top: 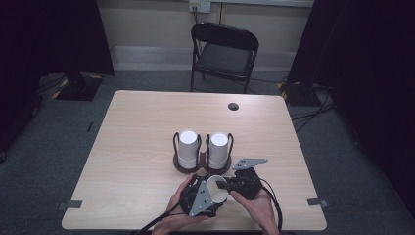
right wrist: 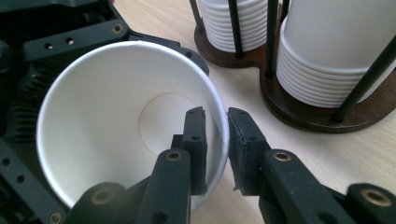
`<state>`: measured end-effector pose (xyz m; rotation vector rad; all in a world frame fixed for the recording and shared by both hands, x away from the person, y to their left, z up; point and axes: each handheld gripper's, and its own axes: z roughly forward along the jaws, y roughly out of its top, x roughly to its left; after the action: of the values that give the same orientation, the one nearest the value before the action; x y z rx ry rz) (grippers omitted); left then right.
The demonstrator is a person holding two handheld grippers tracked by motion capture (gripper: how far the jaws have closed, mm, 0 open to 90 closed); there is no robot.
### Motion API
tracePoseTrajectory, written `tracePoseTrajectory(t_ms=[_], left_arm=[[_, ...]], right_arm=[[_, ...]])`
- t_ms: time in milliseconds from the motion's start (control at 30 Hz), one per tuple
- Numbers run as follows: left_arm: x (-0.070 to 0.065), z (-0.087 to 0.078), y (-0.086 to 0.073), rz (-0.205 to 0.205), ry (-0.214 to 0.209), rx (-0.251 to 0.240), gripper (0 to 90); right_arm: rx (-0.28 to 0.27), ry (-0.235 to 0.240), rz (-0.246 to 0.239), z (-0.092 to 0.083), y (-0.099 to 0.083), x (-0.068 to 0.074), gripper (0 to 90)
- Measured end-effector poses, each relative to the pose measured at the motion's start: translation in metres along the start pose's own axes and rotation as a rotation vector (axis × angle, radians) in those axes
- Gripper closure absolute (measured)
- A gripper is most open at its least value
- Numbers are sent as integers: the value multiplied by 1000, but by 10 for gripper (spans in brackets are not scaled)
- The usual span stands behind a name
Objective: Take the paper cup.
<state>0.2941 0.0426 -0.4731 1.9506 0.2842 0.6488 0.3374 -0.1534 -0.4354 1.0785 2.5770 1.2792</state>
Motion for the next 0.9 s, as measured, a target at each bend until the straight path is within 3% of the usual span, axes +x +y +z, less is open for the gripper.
tracePoseTrajectory(t_ms=[200, 267, 300, 467, 633, 767, 900], left_arm=[[5, 1, -2, -67, -2, -16, 231], [8, 0, -3, -70, 3, -5, 231], [8, 1, -3, -91, 1, -25, 231], [11, -1, -5, -104, 17, -16, 230], [16, -3, -7, -135, 31, -17, 229], [22, -6, -11, -171, 62, -17, 227], [28, -12, -15, -241, 62, -51, 226]], right_arm=[[-52, -3, 13, 0, -3, -1, 756], [-64, -3, 14, 0, -3, -2, 742], [-74, -5, 17, -1, -3, -2, 735], [-130, -18, 42, -4, -6, -3, 666], [-207, -52, 61, -9, -11, -5, 573], [-292, -36, 26, -16, -15, -6, 496], [-358, -73, 24, -20, -20, -8, 436]])
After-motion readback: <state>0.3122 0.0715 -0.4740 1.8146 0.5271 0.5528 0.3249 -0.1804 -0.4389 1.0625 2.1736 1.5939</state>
